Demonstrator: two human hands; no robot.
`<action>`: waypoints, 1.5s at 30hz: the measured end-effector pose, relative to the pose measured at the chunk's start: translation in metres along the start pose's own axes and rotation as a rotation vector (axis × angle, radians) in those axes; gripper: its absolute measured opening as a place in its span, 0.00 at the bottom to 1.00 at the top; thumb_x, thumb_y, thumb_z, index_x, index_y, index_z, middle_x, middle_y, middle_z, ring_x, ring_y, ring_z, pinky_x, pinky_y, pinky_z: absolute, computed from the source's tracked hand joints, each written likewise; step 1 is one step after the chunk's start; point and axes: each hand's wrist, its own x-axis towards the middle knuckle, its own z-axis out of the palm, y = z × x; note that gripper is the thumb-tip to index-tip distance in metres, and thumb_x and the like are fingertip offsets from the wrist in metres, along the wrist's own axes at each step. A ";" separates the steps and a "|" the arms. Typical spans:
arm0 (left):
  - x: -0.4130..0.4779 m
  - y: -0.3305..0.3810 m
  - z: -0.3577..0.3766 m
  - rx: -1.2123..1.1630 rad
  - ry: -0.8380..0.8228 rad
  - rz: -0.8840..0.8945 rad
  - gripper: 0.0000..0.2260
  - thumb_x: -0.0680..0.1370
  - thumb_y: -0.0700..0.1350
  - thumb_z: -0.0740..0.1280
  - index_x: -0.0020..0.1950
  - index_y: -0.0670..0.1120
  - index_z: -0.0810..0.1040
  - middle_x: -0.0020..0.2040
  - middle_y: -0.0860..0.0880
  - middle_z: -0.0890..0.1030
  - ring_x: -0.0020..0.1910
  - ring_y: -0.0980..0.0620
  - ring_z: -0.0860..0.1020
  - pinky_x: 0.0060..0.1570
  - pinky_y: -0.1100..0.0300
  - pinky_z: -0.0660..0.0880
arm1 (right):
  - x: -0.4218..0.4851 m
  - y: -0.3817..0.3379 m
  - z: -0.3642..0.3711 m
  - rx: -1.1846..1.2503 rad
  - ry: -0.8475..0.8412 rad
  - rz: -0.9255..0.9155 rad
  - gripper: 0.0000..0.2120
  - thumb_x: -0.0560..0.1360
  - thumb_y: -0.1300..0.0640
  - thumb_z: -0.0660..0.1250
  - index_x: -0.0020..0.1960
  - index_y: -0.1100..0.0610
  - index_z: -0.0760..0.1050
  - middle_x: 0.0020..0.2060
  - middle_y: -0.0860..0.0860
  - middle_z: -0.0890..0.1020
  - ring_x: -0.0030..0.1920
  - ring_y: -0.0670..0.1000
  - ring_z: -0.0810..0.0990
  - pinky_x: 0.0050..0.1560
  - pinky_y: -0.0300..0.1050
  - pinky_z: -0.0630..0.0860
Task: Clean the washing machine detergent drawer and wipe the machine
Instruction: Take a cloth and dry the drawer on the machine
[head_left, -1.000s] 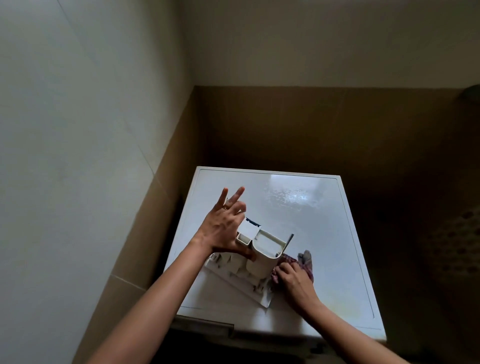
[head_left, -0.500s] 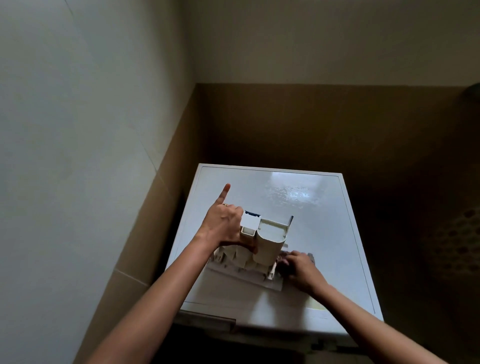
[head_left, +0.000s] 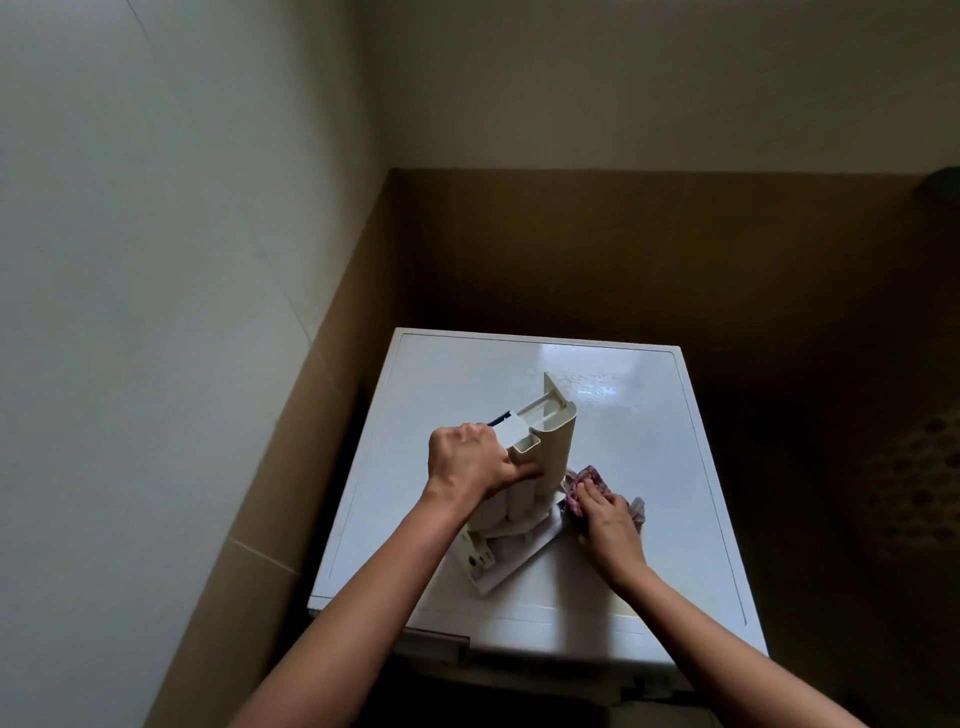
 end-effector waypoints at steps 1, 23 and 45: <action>0.000 0.002 0.000 -0.003 0.002 -0.016 0.36 0.65 0.77 0.59 0.47 0.46 0.79 0.46 0.48 0.83 0.46 0.49 0.82 0.37 0.62 0.67 | -0.002 -0.003 0.002 -0.020 0.008 0.026 0.32 0.74 0.61 0.62 0.76 0.55 0.57 0.76 0.51 0.59 0.66 0.57 0.66 0.68 0.43 0.60; 0.014 -0.004 -0.011 -0.147 -0.054 -0.202 0.37 0.66 0.79 0.54 0.42 0.45 0.76 0.41 0.47 0.79 0.39 0.48 0.76 0.35 0.61 0.65 | -0.053 -0.040 0.036 -0.214 0.213 -0.076 0.27 0.50 0.68 0.77 0.49 0.60 0.83 0.48 0.56 0.84 0.37 0.55 0.80 0.39 0.52 0.79; 0.036 -0.063 0.013 -0.641 -0.309 -0.431 0.44 0.66 0.79 0.51 0.60 0.45 0.78 0.60 0.42 0.78 0.59 0.41 0.76 0.50 0.53 0.68 | -0.031 -0.007 -0.009 -0.179 0.589 -1.057 0.05 0.78 0.58 0.62 0.46 0.54 0.77 0.46 0.49 0.80 0.52 0.53 0.78 0.62 0.52 0.71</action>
